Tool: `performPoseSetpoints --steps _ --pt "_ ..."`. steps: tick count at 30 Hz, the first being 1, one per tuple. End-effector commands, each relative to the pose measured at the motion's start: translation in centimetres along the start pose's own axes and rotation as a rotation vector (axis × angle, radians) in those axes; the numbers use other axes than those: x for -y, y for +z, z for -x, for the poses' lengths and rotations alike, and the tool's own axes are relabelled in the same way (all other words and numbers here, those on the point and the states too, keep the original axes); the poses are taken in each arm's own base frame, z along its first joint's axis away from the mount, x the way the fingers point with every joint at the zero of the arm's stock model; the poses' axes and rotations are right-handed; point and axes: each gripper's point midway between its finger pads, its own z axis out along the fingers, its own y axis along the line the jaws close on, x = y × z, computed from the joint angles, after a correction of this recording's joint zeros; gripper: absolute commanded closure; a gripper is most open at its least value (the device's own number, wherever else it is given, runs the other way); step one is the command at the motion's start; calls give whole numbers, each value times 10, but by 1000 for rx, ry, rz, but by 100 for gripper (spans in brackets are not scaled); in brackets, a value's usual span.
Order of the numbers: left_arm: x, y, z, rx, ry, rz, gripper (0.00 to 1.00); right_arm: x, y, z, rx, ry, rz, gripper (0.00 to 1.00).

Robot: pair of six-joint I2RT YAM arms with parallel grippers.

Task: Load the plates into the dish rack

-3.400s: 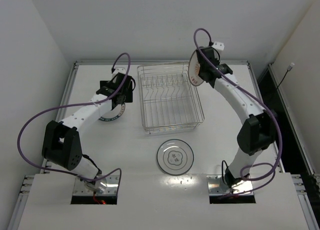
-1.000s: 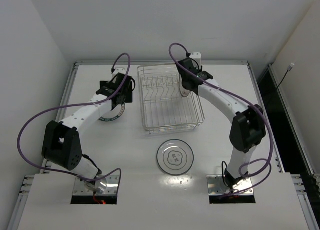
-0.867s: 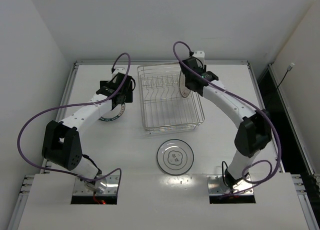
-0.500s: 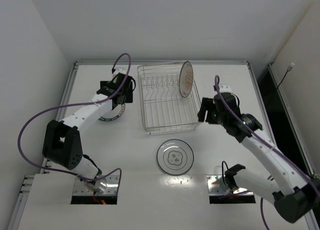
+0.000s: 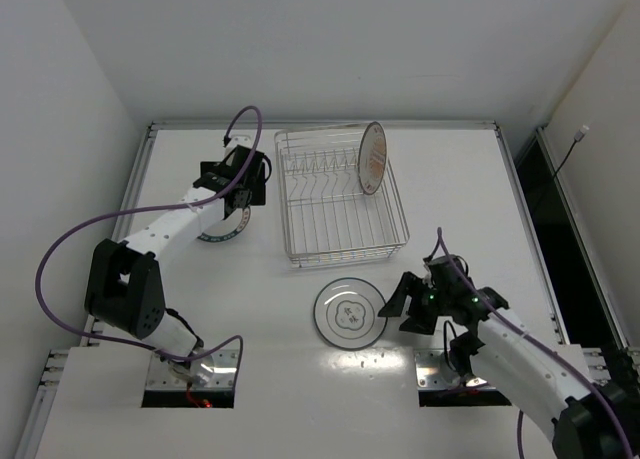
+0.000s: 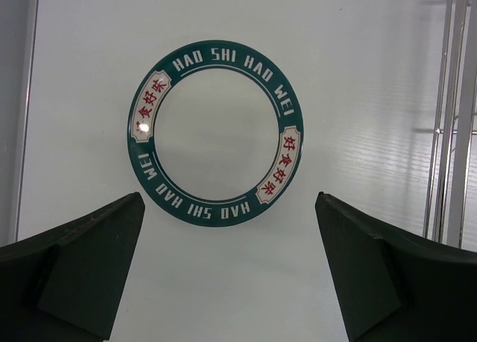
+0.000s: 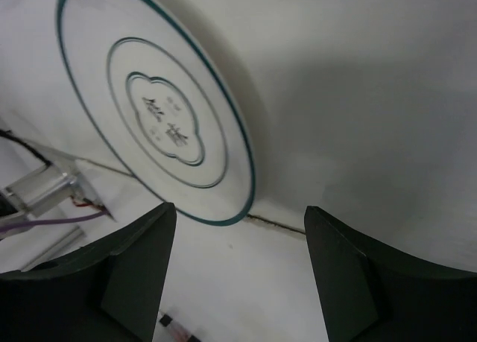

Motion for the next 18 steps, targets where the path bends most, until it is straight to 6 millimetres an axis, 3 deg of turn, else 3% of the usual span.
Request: performPoseSetpoints --steps 1,14,18 --pt "1 -7 20 49 -36 -5 1 -43 -4 13 3 30 170 33" --pt "7 -5 16 33 -31 -32 1 -19 36 11 -93 100 135 36" --pt "9 -5 15 31 -30 -41 1 -17 39 10 -88 112 132 46"
